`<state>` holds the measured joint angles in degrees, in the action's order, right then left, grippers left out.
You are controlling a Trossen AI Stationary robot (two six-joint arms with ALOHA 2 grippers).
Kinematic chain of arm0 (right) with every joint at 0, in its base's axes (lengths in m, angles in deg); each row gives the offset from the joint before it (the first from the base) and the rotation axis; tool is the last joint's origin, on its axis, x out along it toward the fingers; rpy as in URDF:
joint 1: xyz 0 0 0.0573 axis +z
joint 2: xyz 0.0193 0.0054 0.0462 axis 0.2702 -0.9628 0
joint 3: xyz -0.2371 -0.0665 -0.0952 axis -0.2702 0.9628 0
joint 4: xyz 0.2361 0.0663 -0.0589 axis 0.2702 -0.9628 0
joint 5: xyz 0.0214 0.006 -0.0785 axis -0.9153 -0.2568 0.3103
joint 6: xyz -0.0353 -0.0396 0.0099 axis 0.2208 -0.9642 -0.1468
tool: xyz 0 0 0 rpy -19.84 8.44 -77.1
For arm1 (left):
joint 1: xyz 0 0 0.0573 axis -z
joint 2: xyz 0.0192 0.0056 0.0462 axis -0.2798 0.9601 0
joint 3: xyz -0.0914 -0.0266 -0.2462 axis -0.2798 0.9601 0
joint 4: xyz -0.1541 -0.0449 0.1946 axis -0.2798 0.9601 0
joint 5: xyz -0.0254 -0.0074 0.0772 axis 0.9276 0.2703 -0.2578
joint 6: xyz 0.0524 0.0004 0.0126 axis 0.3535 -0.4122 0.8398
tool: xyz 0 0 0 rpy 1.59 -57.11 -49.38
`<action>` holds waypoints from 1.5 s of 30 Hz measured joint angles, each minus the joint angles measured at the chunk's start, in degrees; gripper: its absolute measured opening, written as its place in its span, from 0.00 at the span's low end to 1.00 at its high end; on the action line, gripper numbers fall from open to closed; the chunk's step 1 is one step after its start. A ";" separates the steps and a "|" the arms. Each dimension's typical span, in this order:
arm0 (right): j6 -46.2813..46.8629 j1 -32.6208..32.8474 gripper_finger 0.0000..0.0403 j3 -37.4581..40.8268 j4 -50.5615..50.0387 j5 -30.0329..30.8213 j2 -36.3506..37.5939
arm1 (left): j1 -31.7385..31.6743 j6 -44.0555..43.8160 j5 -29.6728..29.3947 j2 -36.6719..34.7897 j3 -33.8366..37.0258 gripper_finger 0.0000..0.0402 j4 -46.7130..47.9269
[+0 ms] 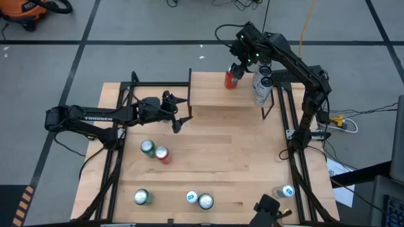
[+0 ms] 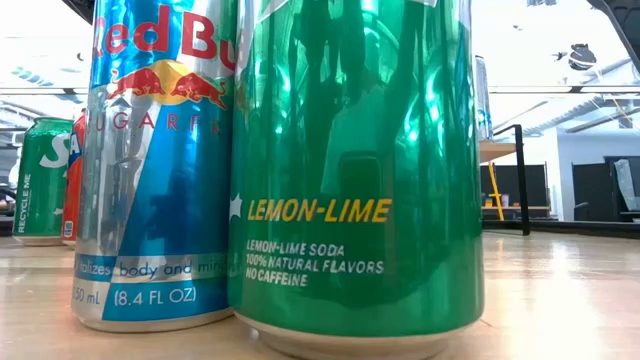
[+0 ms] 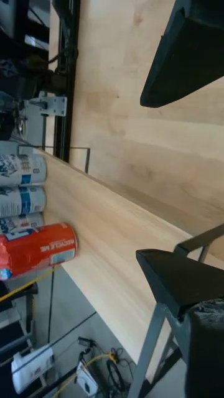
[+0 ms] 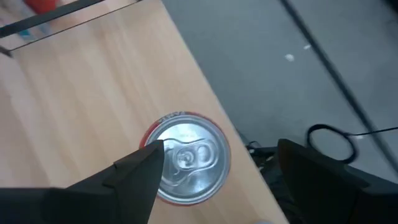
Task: Place canned beverage on shelf
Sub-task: Put the bottom right red soda can on the shelf
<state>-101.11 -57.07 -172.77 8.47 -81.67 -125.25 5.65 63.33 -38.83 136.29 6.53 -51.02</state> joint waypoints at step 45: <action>17.19 -0.82 0.60 4.85 0.26 3.72 -0.91 | 0.14 0.11 -0.31 0.04 0.00 0.96 0.53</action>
<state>-83.92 -57.89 -167.92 8.73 -77.95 -126.16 5.79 63.45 -39.14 136.34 6.53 -50.49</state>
